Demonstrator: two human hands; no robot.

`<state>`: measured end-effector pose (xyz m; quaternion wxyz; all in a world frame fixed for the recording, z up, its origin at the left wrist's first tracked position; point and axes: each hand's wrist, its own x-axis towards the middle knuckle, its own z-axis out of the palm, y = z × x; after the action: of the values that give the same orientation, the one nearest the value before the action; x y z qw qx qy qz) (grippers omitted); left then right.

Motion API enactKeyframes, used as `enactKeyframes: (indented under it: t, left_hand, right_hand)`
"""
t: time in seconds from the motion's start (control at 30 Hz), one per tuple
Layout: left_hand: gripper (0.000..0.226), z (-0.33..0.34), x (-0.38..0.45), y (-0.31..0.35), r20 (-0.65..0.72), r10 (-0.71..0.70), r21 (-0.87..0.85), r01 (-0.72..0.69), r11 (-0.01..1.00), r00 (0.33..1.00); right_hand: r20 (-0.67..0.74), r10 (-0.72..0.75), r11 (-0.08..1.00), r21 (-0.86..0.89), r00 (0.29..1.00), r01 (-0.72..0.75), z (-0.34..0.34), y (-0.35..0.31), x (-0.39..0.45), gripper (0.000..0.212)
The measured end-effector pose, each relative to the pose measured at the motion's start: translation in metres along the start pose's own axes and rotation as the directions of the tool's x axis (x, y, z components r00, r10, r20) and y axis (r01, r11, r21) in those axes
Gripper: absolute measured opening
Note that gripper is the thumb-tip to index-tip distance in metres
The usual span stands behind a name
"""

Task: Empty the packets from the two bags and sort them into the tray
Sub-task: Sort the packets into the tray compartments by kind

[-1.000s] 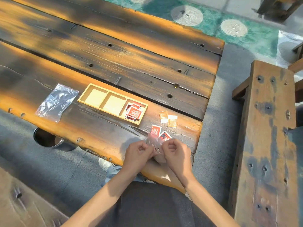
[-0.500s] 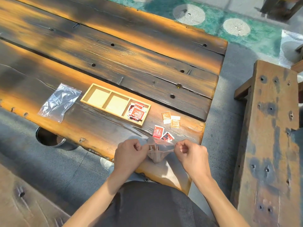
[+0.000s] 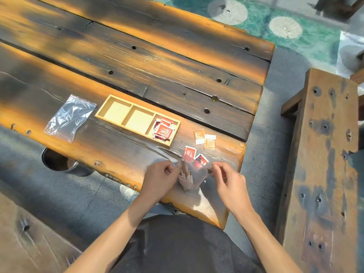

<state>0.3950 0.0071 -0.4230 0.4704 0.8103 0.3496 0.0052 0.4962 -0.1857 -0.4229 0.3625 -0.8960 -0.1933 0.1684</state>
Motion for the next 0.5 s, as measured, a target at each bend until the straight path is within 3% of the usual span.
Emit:
enactKeyframes:
  t: [0.13, 0.2, 0.3, 0.4, 0.5]
  left_hand:
    - [0.028, -0.002, 0.003, 0.001, 0.013, 0.003, 0.012, -0.003, 1.0, 1.0]
    - [0.028, -0.003, 0.003, 0.002, 0.022, -0.009, 0.002, 0.009, 1.0, 1.0]
    - [0.026, -0.003, 0.002, 0.004, 0.045, -0.008, -0.015, 0.009, 1.0, 0.999]
    - [0.024, -0.003, 0.001, 0.005, 0.069, 0.002, -0.023, 0.0, 1.0, 0.998]
    - [0.023, -0.005, 0.0, 0.007, 0.089, 0.015, -0.022, -0.013, 1.0, 0.996]
  right_hand:
    - [0.049, 0.087, 0.996, 0.024, 0.995, -0.089, 0.024, 0.033, 0.002, 0.029]
    - [0.189, 0.127, 0.989, 0.052, 0.974, -0.14, 0.042, 0.05, 0.001, 0.032]
    - [0.421, 0.126, 0.977, 0.105, 0.898, -0.186, 0.074, 0.066, -0.004, 0.059]
    - [0.38, 0.059, 0.992, 0.081, 0.923, -0.097, 0.102, 0.069, -0.001, 0.082]
    - [0.244, 0.018, 0.988, 0.145, 0.97, -0.055, 0.125, 0.06, 0.01, 0.07]
